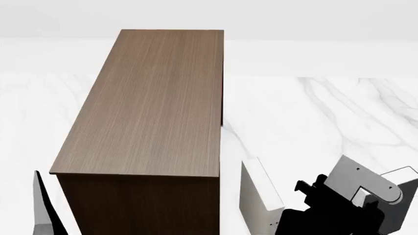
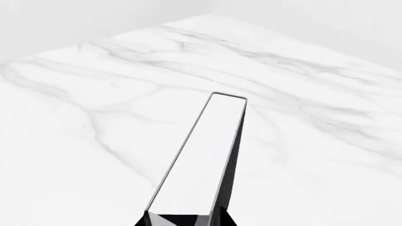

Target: Pick up the book in the middle and place it on the cabinet shelf.

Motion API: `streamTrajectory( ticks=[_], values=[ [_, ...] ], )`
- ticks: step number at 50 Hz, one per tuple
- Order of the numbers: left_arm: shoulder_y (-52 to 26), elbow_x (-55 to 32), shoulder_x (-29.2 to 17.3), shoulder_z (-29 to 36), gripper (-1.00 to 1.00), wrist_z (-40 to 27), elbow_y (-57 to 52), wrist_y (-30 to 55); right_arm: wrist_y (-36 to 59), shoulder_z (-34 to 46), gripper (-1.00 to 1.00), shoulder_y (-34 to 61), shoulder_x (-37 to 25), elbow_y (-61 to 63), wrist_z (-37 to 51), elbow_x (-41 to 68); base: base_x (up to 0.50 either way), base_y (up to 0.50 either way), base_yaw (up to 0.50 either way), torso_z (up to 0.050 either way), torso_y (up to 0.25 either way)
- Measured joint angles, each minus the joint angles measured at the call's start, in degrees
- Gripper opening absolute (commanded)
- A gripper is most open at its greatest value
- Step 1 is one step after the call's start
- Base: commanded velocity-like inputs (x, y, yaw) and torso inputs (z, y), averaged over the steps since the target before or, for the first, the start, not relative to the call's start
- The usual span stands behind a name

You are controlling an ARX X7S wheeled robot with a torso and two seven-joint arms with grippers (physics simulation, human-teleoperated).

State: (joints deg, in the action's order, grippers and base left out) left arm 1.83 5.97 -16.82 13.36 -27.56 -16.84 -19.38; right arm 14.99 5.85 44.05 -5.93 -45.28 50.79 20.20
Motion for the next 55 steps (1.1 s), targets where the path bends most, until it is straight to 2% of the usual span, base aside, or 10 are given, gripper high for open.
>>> streamTrajectory(
  ticks=[8,14,38,47,55],
  values=[
    [-0.02,-0.02,-0.17,0.16,1.00,-0.19,0.01,0.02,-0.93,0.64,-1.00,0.44,-0.09,-1.32,-0.13,-0.26,0.00,0.00,0.00,0.000,0.000],
    [-0.05,-0.04,-0.29,0.27,1.00,-0.33,0.07,-0.02,-0.42,1.02,-1.00,-0.94,-1.12,2.95,0.85,0.82,0.00,0.00,0.00,0.000,0.000],
    [-0.20,-0.37,-0.74,0.51,1.00,-0.83,-0.66,0.66,9.36,4.10,-1.00,-2.23,-10.02,45.12,3.57,1.40,0.00,0.00,0.00,0.000,0.001],
    [-0.21,-0.54,-0.92,0.57,1.00,-1.02,-0.94,0.84,10.61,4.75,-1.00,-0.38,-12.48,55.75,1.07,3.00,0.00,0.00,0.00,0.000,0.001],
    [-0.28,-0.62,-1.05,0.67,1.00,-1.22,-0.95,0.85,10.14,2.98,-1.00,0.66,-12.64,62.53,-3.10,9.93,0.00,0.00,0.00,0.000,0.001]
  ],
)
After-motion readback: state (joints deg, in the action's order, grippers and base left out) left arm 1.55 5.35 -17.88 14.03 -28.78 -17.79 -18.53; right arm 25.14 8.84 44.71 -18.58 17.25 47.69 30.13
